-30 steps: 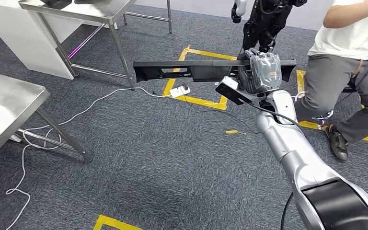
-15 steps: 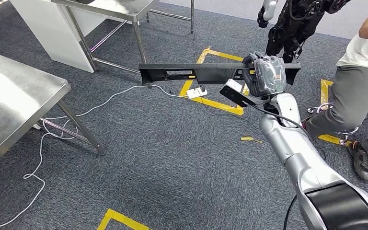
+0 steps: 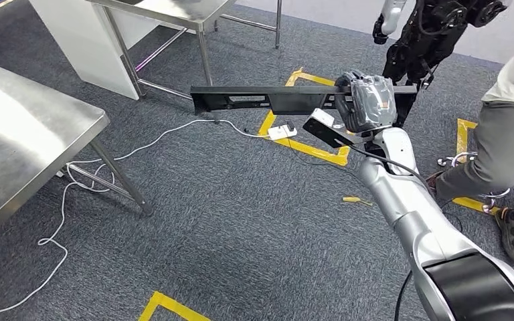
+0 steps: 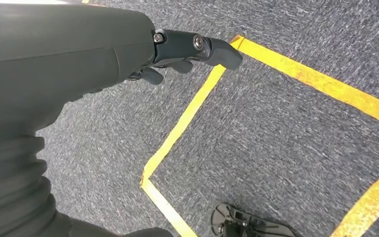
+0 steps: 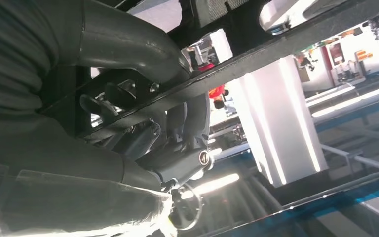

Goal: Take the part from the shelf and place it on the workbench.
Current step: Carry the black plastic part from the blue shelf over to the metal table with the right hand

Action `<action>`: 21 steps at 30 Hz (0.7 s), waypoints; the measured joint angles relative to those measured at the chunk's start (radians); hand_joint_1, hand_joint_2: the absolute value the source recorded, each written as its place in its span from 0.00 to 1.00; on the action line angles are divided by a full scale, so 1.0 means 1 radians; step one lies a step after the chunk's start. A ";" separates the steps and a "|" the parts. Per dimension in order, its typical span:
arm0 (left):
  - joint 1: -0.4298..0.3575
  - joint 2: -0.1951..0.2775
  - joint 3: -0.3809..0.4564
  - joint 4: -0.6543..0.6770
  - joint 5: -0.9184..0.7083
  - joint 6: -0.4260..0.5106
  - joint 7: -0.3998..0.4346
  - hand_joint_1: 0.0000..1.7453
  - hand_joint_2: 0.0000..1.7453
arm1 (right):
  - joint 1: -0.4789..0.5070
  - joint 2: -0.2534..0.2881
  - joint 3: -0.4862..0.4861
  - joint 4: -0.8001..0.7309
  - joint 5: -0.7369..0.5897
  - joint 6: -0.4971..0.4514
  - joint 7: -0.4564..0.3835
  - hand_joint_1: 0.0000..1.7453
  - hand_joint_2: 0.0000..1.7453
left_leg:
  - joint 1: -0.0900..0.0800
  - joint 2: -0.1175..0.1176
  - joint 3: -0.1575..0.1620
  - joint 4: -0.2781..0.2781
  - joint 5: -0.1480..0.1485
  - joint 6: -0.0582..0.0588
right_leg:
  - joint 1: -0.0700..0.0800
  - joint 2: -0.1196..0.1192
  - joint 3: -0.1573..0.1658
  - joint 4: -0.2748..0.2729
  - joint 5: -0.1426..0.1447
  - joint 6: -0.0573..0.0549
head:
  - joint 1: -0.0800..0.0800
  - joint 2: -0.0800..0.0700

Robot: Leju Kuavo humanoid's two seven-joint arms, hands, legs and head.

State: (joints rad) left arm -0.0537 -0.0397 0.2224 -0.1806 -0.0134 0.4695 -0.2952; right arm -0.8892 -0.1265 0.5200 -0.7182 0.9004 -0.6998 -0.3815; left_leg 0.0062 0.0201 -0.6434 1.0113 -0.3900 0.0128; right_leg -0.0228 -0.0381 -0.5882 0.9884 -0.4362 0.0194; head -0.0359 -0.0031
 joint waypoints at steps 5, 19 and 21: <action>-0.003 0.000 0.000 -0.001 0.000 0.002 -0.001 0.00 1.00 | -0.003 -0.003 0.003 0.004 -0.005 0.000 0.000 1.00 1.00 | -0.006 -0.028 0.032 -0.033 0.013 0.038 | 0.002 0.023 -0.082 0.174 -0.078 -0.011 | 0.010 0.000; 0.005 -0.002 0.000 0.000 0.001 0.000 -0.002 0.00 1.00 | -0.014 0.008 0.008 0.018 -0.016 0.016 -0.001 1.00 1.00 | -0.012 -0.056 -0.013 0.077 -0.061 -0.004 | -0.003 0.039 -0.025 0.002 0.028 -0.027 | 0.007 0.000; 0.004 -0.002 0.000 0.000 -0.001 -0.011 0.004 0.00 1.00 | -0.015 0.009 0.008 0.023 -0.024 0.021 -0.005 1.00 1.00 | -0.002 -0.031 -0.078 0.207 -0.119 -0.018 | 0.000 0.032 -0.021 0.002 0.024 -0.033 | 0.003 0.000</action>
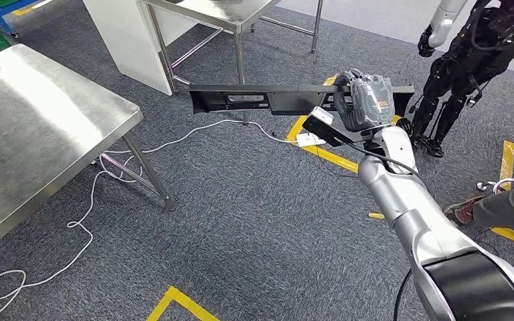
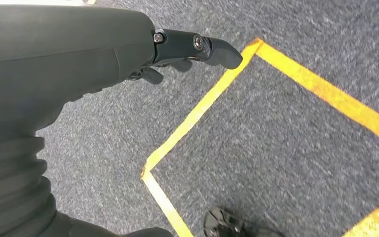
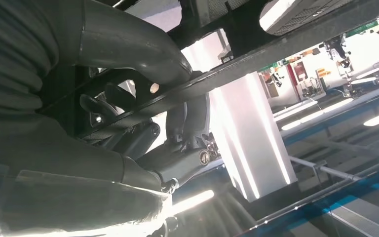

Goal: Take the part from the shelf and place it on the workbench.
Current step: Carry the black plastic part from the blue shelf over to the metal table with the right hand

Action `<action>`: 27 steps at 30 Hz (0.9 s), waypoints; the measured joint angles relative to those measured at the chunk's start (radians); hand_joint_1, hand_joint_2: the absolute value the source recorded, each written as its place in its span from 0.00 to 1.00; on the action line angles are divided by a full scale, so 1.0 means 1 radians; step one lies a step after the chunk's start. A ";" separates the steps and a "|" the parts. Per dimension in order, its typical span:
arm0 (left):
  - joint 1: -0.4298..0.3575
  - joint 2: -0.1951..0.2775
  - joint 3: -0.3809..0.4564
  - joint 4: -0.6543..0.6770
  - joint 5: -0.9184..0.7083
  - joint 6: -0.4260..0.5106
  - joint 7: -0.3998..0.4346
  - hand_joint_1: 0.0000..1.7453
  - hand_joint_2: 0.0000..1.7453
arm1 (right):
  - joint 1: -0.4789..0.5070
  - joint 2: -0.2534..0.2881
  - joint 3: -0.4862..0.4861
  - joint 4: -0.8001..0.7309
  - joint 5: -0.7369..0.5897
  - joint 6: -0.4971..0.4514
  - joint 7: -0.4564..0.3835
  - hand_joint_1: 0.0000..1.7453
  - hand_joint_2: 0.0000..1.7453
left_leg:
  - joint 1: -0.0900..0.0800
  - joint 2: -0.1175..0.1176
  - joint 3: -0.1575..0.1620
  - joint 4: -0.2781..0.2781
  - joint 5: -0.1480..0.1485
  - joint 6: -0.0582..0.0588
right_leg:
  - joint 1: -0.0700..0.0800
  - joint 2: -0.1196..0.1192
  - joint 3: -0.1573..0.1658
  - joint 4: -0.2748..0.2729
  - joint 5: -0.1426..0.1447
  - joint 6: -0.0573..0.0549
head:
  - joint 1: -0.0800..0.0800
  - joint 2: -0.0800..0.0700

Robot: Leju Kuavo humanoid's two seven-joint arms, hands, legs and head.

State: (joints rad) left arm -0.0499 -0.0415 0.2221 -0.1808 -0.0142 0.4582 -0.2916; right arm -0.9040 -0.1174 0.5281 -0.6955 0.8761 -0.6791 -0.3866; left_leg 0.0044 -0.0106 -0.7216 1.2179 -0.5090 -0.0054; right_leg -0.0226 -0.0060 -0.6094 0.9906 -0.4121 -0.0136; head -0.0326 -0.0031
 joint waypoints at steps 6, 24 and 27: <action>-0.001 0.017 0.000 0.000 0.002 -0.020 0.008 0.00 1.00 | -0.008 0.018 0.000 0.023 -0.030 0.028 -0.019 1.00 1.00 | 0.005 0.036 0.054 -0.145 0.106 0.006 | 0.005 -0.019 0.012 0.000 -0.011 0.002 | 0.000 0.000; 0.002 -0.018 0.011 0.000 0.051 0.055 -0.078 0.00 1.00 | -0.141 0.038 0.003 0.097 -0.103 0.356 -0.028 1.00 1.00 | -0.008 -0.059 0.105 -0.214 0.110 0.032 | -0.002 0.023 -0.009 0.008 -0.001 0.033 | 0.010 0.000; 0.011 -0.024 0.019 0.000 0.062 0.051 -0.113 0.00 1.00 | -0.177 0.040 0.006 0.111 -0.112 0.410 -0.027 1.00 1.00 | -0.002 -0.044 0.094 -0.192 0.093 0.016 | -0.008 0.013 -0.005 0.005 0.001 0.016 | 0.008 0.000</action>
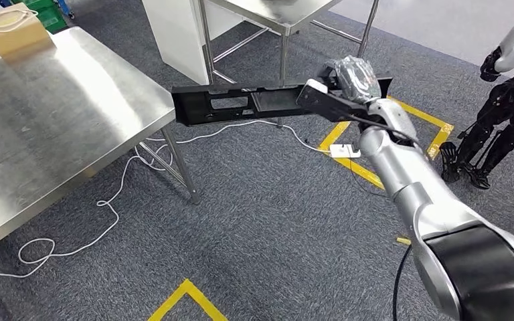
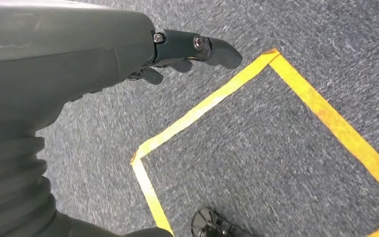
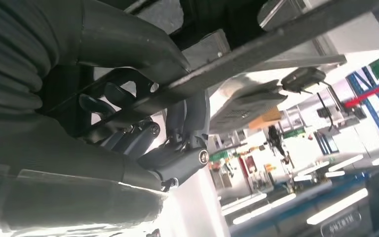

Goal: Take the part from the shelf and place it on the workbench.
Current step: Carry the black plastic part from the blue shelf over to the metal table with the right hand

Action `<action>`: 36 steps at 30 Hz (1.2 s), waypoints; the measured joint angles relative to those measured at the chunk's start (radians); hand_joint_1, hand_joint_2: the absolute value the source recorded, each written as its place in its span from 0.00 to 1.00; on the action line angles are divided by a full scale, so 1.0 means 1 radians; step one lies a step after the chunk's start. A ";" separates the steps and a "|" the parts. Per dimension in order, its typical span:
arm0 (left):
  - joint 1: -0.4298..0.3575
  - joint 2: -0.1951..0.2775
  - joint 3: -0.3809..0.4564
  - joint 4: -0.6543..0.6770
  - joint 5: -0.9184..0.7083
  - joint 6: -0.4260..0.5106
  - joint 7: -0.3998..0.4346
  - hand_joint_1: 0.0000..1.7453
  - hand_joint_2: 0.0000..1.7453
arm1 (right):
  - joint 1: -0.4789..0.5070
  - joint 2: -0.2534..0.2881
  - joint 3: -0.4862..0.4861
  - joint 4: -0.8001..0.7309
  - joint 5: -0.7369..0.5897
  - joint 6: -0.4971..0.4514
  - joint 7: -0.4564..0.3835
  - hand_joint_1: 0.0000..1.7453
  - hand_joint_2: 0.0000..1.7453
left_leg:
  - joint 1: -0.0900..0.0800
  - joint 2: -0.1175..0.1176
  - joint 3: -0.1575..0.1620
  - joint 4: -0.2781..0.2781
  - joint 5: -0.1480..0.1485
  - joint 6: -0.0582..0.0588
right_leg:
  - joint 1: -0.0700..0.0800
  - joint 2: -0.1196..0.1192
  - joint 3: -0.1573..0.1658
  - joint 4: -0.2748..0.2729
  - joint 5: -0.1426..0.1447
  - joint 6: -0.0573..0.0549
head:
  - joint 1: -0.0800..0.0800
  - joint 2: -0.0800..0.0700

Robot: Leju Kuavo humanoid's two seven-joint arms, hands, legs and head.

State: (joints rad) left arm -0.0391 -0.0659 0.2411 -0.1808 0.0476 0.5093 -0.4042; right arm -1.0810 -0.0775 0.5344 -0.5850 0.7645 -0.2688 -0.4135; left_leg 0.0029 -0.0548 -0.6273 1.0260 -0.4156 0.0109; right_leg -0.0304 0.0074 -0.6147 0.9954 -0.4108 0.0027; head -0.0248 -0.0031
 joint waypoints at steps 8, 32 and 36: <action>0.003 -0.013 0.010 0.000 0.003 -0.020 -0.052 0.00 1.00 | -0.044 -0.011 0.000 0.045 -0.015 0.032 0.002 1.00 1.00 | 0.016 0.058 -0.089 0.150 -0.025 -0.017 | 0.007 -0.020 0.017 -0.001 -0.012 -0.014 | -0.008 0.000; -0.008 -0.014 0.010 -0.003 -0.005 -0.037 -0.055 0.00 1.00 | -0.035 0.006 0.021 0.088 0.030 0.033 0.049 1.00 1.00 | 0.006 0.025 -0.025 0.054 -0.031 -0.007 | -0.007 -0.006 0.007 -0.003 -0.002 0.000 | -0.003 0.000; -0.008 -0.015 0.010 -0.003 -0.007 -0.039 -0.056 0.00 1.00 | -0.045 0.022 0.030 0.096 0.044 0.053 0.047 1.00 1.00 | 0.016 0.051 -0.136 0.262 -0.105 -0.023 | 0.000 -0.012 0.010 -0.002 -0.006 -0.008 | -0.010 0.000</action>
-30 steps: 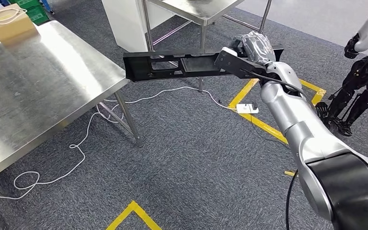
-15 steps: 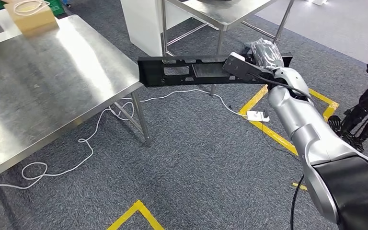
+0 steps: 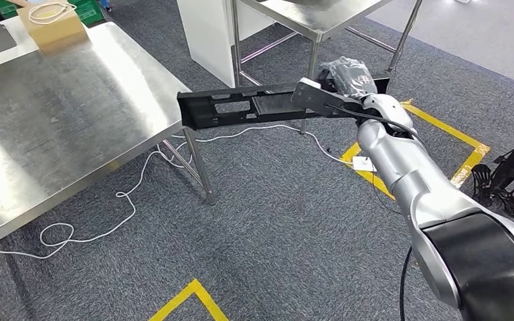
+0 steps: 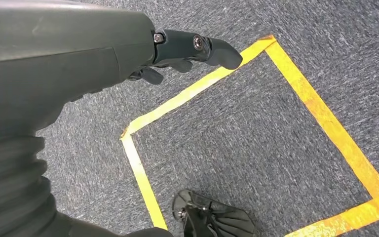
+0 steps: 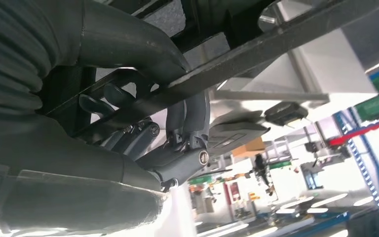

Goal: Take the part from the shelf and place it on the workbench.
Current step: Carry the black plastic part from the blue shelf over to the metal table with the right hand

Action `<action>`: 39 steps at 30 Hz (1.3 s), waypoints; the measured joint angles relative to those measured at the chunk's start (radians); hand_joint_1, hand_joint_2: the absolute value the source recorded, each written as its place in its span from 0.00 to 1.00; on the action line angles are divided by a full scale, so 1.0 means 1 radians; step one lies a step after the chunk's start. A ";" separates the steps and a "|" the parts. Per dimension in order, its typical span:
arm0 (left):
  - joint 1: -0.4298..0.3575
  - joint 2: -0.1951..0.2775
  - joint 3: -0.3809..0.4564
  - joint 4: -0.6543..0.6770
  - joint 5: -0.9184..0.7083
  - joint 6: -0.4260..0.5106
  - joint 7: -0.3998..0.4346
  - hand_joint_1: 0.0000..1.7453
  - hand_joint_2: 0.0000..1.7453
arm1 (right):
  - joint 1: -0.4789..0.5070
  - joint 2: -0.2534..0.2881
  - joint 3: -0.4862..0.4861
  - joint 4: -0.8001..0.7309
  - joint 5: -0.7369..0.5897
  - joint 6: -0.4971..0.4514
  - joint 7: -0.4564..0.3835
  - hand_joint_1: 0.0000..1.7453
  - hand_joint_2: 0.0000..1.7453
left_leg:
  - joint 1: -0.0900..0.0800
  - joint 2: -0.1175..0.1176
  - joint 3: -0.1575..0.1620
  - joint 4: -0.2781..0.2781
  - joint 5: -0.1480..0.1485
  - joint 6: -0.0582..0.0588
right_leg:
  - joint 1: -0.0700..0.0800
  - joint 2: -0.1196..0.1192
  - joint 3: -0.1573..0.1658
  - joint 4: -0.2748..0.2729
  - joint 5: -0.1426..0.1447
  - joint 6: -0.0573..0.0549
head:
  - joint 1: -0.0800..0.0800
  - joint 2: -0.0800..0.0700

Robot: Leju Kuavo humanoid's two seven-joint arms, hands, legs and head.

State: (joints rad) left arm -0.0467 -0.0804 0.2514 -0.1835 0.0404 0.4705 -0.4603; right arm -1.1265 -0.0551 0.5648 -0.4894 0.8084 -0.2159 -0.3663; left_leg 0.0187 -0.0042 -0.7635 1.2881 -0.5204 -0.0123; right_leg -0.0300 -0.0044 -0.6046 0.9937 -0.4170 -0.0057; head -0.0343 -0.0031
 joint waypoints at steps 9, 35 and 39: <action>-0.004 0.001 0.000 -0.001 0.000 -0.001 -0.006 0.00 1.00 | -0.018 0.017 0.015 0.012 0.008 0.001 -0.003 1.00 1.00 | -0.019 0.025 0.136 -0.291 0.137 0.047 | 0.015 -0.023 0.016 -0.002 -0.020 0.022 | 0.002 0.000; -0.005 0.003 0.005 -0.002 -0.010 -0.001 0.004 0.00 1.00 | -0.064 0.137 0.061 0.054 0.071 0.018 0.020 1.00 1.00 | 0.002 0.028 0.105 -0.230 0.127 0.001 | 0.006 -0.004 0.015 -0.006 -0.006 -0.002 | 0.002 0.000; -0.008 0.005 0.006 -0.002 -0.011 0.001 0.006 0.00 1.00 | -0.074 0.179 0.079 0.056 0.087 0.022 0.024 1.00 1.00 | -0.007 0.028 0.134 -0.289 0.135 0.025 | 0.014 -0.014 0.016 -0.008 -0.014 0.014 | 0.004 0.000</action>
State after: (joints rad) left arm -0.0550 -0.0753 0.2570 -0.1851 0.0297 0.4712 -0.4548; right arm -1.2007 0.1242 0.6433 -0.4335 0.8957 -0.1943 -0.3420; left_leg 0.0113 0.0234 -0.6291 0.9988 -0.3852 0.0122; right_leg -0.0164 -0.0188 -0.5886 0.9860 -0.4307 0.0086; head -0.0308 -0.0031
